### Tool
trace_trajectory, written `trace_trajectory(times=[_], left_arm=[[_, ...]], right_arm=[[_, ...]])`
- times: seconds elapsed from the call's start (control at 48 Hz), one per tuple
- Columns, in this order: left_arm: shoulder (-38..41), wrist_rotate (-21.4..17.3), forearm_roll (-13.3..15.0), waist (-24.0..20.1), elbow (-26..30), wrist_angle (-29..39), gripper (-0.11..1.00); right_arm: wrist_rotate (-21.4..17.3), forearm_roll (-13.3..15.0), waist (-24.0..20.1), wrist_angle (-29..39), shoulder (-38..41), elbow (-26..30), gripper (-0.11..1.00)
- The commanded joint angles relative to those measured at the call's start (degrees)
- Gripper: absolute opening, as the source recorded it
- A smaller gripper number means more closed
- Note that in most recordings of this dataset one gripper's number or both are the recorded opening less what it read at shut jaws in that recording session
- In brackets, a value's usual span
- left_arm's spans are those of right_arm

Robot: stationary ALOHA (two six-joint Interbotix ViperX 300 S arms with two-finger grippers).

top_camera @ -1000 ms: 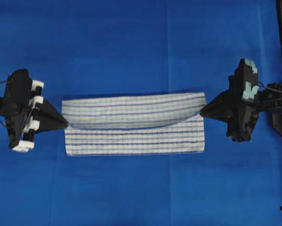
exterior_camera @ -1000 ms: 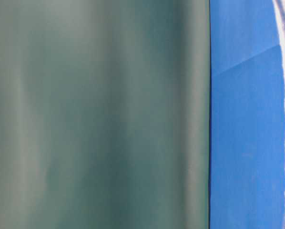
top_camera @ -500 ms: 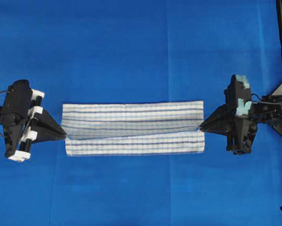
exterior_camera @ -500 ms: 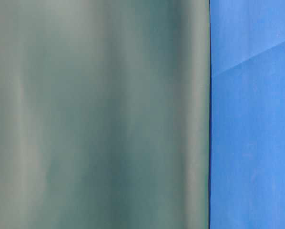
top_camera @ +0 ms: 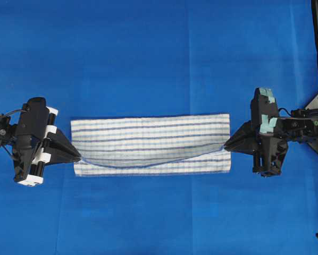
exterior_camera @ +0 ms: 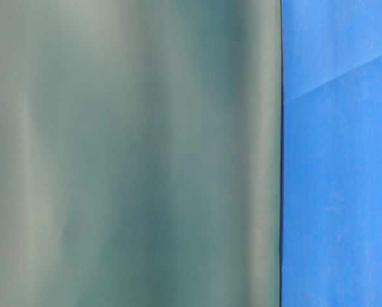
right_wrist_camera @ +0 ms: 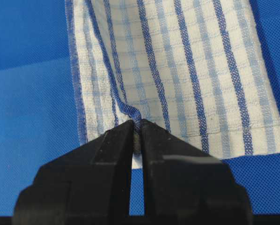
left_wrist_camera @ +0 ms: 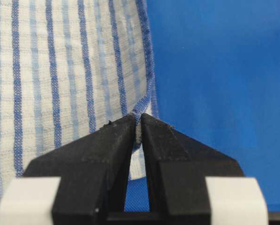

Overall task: Fold the blue towel.
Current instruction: 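Release the folded edge and raise both grippers, then grasp the folded towel's left and right ends with both grippers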

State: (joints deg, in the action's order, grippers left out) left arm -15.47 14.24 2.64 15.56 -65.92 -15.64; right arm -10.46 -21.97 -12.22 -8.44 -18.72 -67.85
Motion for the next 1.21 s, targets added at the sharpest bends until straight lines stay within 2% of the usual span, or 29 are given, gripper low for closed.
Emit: trace_trajectory(times=[0.0, 0.042, 0.104, 0.25, 0.312, 0.354, 0.583, 0.812, 0.958, 1.187], left_arm=[[-0.35, -0.18, 0.0, 0.18, 0.62, -0.26, 0.05], [-0.44, -0.26, 0.0, 0.18, 0.53, -0.26, 0.07], [-0.62, -0.26, 0.0, 0.18, 0.44, -0.26, 0.15], [-1.32, -0.7, 0.09, -0.88, 0.26, -0.09, 0.5], [-2.02, -0.97, 0.0, -1.85, 0.35, 0.53, 0.61], [-2.55, -1.23, 0.0, -2.72, 0.35, 0.97, 0.65], [-3.08, -3.25, -0.09, -8.79, 0.53, 1.85, 0.61], [-1.93, -9.14, 0.0, -13.36, 0.53, 1.85, 0.61], [0.88, -9.67, -0.09, -15.29, 0.09, 1.85, 0.61], [8.44, -9.58, 0.0, -15.56, 0.97, 1.41, 0.6]], right_arm=[[0.09, -0.09, -0.35, -0.09, -0.26, 1.05, 0.06], [0.09, -0.09, -0.35, -0.09, -0.26, 1.14, 0.1], [0.0, -0.09, -0.53, -0.18, -0.18, 1.23, 0.23], [0.62, 0.0, -0.53, -0.35, -0.26, 1.23, 0.69], [0.88, 0.62, -0.26, -0.44, -0.44, 1.14, 0.85], [1.05, 0.88, 0.09, -0.44, -0.62, 1.14, 0.91], [4.04, 1.32, 6.24, -0.44, -2.11, 0.44, 0.87], [8.53, 1.32, 13.89, -0.79, -0.88, 0.35, 0.87], [8.61, 1.32, 14.94, -1.85, 2.02, 0.26, 0.87], [8.53, 0.35, 14.85, -5.36, 8.26, 0.35, 0.85]])
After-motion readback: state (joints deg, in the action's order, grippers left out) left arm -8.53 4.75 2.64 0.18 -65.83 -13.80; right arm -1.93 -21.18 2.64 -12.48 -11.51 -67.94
